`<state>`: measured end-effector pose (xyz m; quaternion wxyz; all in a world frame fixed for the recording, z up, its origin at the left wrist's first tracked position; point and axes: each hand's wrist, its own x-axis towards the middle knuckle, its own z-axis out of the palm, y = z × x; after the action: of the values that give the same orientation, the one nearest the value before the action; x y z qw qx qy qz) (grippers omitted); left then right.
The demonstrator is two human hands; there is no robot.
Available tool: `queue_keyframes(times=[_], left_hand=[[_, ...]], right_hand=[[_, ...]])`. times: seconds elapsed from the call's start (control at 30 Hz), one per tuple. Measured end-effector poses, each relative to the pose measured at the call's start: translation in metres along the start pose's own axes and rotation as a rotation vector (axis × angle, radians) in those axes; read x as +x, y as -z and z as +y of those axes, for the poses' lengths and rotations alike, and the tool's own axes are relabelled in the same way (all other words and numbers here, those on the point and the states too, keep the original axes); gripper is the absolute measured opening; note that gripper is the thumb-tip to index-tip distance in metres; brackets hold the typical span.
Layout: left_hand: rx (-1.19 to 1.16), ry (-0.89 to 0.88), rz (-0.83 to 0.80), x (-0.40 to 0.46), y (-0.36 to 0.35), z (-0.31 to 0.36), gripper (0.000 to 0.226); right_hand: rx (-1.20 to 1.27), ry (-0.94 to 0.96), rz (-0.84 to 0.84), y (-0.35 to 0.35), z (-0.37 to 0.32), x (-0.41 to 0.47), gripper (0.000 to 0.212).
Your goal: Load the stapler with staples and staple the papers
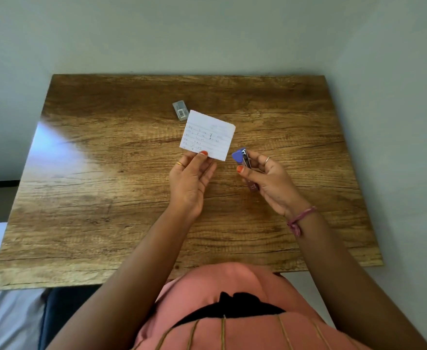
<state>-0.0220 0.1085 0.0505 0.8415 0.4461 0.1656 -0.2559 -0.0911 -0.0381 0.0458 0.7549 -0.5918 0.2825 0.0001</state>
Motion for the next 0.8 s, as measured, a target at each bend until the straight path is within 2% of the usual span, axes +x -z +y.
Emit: queue_keyframes(times=[0.13,0.4,0.57,0.73,0.8], left_hand=[[0.04,-0.009,0.012,-0.005,0.012,0.009,0.015],[0.136,-0.08,-0.025,0.004,0.04,0.036,0.027],[0.207,-0.142,0.035,0.02,0.061,0.055,0.03],[0.381,-0.195,0.026,0.046,0.089,0.076,0.019],[0.473,-0.203,0.032,0.058,0.1,0.086,0.021]], right_hand=[[0.056,-0.03,-0.015,-0.015,0.002,-0.001,0.032],[0.14,-0.032,0.013,-0.044,0.004,0.004,0.032],[0.187,-0.031,0.045,-0.062,0.007,0.012,0.034],[0.186,-0.038,0.076,-0.076,0.007,0.021,0.035],[0.166,-0.048,0.095,-0.082,0.007,0.026,0.038]])
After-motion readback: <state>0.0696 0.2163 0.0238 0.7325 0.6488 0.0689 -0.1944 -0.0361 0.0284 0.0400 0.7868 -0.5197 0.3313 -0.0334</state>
